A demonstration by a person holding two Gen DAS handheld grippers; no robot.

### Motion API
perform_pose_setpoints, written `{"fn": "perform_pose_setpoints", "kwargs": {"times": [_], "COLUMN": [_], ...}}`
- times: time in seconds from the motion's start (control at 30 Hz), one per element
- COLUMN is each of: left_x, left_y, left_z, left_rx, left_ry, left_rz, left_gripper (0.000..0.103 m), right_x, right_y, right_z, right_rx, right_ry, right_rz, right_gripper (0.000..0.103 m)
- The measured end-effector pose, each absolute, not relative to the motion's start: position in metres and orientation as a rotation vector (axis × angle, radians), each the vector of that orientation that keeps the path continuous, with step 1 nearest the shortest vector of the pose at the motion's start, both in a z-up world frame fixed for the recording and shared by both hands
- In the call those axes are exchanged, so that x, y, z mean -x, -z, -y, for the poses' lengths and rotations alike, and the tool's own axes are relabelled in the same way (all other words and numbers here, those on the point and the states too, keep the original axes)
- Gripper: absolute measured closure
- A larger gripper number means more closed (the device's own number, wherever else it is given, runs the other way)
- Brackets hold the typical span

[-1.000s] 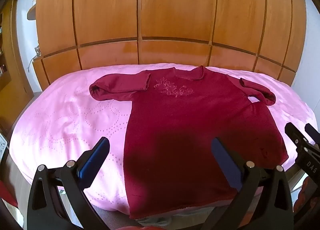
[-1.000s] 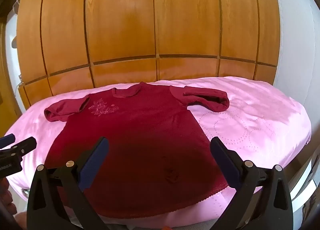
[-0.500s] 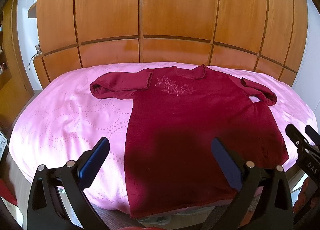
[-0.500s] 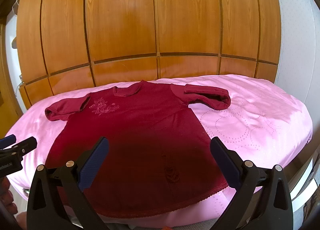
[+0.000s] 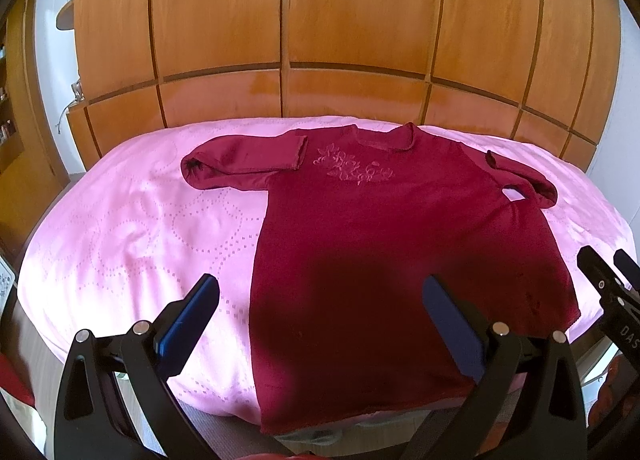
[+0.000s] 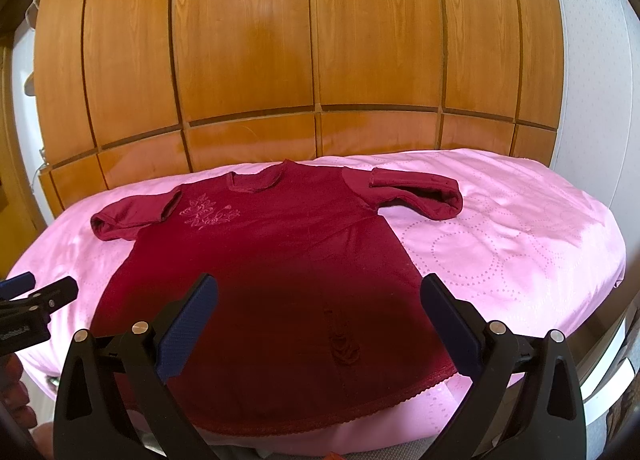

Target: Fold small clothes

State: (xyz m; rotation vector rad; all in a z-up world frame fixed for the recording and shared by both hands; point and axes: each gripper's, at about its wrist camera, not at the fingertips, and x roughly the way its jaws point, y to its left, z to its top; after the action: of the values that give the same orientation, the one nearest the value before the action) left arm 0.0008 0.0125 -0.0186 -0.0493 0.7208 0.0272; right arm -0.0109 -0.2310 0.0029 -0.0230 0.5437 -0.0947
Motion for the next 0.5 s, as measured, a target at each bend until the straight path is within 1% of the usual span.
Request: {"fn": "perform_pose_setpoints", "kwargs": {"times": [0.5], "left_x": [-0.0052], "left_y": [0.0219], "left_z": [-0.0137], "left_rx": [0.059], "left_ry": [-0.032], "left_rz": [-0.745], "left_gripper": [0.002], "right_x": [0.0131], "right_y": [-0.0009], "right_z": [0.2290], "right_rx": [0.028], "right_ry": [0.092], "right_rz": [-0.550], "right_gripper": [0.003]}}
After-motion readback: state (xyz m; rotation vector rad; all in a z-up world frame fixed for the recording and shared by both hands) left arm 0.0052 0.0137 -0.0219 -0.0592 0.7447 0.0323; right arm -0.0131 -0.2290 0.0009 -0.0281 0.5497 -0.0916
